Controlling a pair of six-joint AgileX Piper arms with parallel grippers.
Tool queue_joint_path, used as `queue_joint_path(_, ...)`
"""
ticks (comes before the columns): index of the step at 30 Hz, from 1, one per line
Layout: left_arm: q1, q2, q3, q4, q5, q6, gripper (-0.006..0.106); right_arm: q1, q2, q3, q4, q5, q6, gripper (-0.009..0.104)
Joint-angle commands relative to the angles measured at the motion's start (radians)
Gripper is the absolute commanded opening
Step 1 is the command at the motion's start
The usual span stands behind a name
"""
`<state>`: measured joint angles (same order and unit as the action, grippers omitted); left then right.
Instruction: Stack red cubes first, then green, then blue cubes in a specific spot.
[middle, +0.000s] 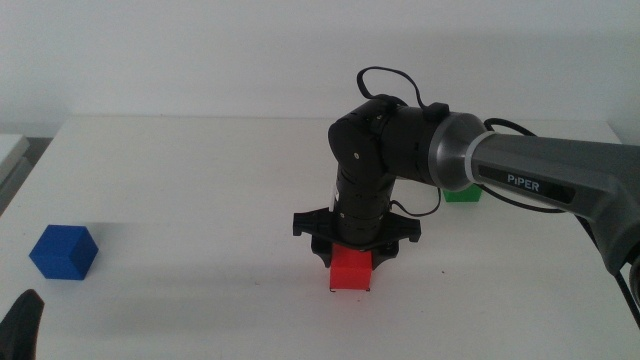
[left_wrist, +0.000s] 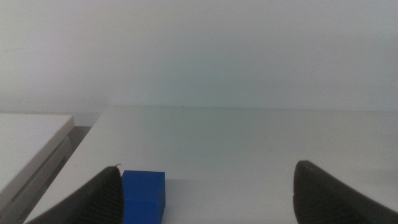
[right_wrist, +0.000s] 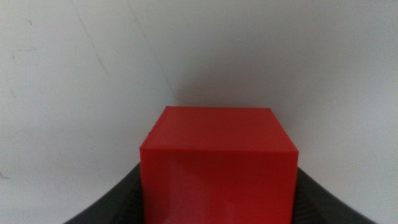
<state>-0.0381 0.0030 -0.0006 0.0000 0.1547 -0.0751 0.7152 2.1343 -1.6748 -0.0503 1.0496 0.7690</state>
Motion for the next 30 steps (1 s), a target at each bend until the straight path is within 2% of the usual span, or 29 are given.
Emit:
queue_joint_path(1,-0.003,-0.003,0.001,0.0,-0.011,-0.001,0.094,0.002,-0.005,-0.005,-0.014,0.005,-0.007,0.032)
queue_joint_path(2,-0.003,-0.003,0.001,0.0,-0.011,-0.001,0.094,0.002,-0.005,-0.005,-0.012,0.005,-0.009,0.038)
queue_joint_path(3,-0.003,-0.003,0.001,0.0,-0.011,-0.001,0.094,0.002,-0.005,-0.005,-0.012,0.005,-0.022,0.05)
queue_joint_path(14,-0.003,-0.003,0.001,0.0,-0.011,-0.001,0.094,0.004,-0.024,-0.005,-0.028,0.006,-0.053,0.075)
queue_joint_path(23,-0.003,-0.003,0.001,0.0,-0.011,-0.001,0.094,0.017,-0.267,-0.074,-0.229,0.087,-0.187,0.075)
queue_joint_path(25,-0.003,-0.003,0.001,0.0,-0.011,-0.001,0.094,-0.019,-0.299,-0.077,-0.24,0.083,-0.214,0.075)
queue_joint_path(28,-0.003,-0.003,0.001,0.0,-0.011,-0.001,0.094,-0.124,-0.314,-0.078,-0.211,0.074,-0.276,0.075)
queue_joint_path(30,-0.003,-0.003,0.001,0.0,-0.011,-0.001,0.094,-0.201,-0.308,-0.078,-0.215,0.057,-0.311,0.075)
